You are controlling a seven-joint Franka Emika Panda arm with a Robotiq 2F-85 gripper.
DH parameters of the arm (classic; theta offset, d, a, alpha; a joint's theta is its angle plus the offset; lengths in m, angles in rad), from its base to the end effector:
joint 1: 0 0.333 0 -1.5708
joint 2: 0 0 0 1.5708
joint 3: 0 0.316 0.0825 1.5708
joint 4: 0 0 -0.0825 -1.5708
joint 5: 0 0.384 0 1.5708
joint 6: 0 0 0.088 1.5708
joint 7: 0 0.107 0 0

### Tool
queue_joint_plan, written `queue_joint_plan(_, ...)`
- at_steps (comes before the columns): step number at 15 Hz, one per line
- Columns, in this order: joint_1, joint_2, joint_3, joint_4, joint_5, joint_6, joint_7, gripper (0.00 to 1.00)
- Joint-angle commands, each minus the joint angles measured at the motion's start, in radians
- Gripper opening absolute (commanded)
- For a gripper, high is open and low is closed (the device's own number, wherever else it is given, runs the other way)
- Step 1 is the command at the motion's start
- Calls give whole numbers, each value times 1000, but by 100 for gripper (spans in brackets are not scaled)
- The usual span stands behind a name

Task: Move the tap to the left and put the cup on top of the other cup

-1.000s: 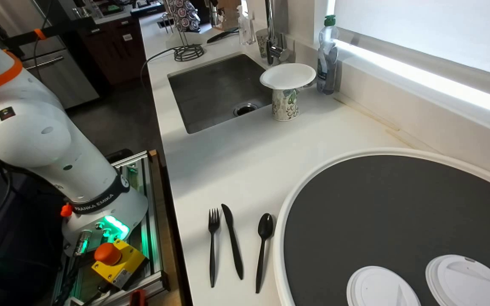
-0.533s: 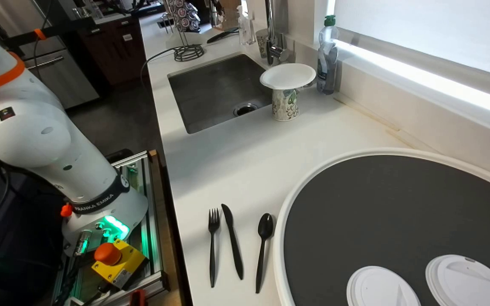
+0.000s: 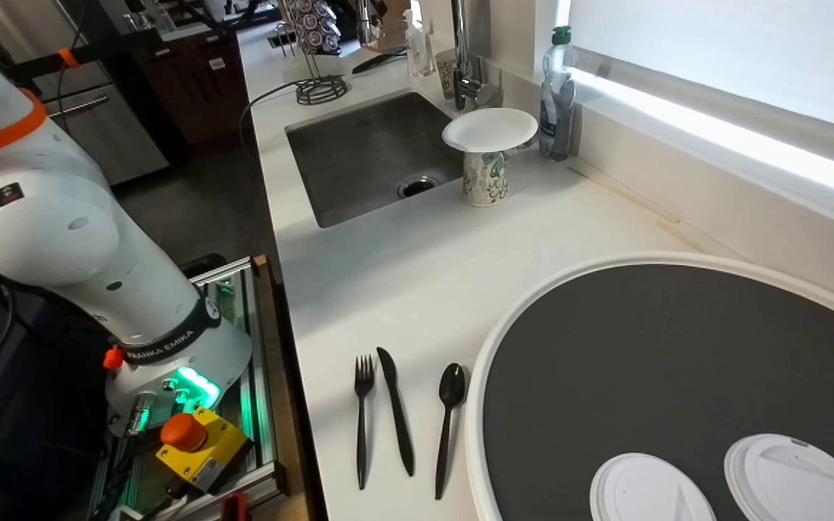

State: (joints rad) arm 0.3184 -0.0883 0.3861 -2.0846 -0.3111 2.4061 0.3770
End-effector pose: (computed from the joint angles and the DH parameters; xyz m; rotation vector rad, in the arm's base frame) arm 0.4268 0.3667 0.5052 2.9084 0.7772 0.7472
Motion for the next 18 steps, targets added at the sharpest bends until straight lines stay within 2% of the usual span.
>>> queue_joint_plan(1,-11,20,-1,12,-55,9,34,100)
queue_joint_plan(9,-25,3,-15,2,-93,-13,34,100)
queue_joint_plan(18,-49,-38,-43,-47,-74,2,8,100)
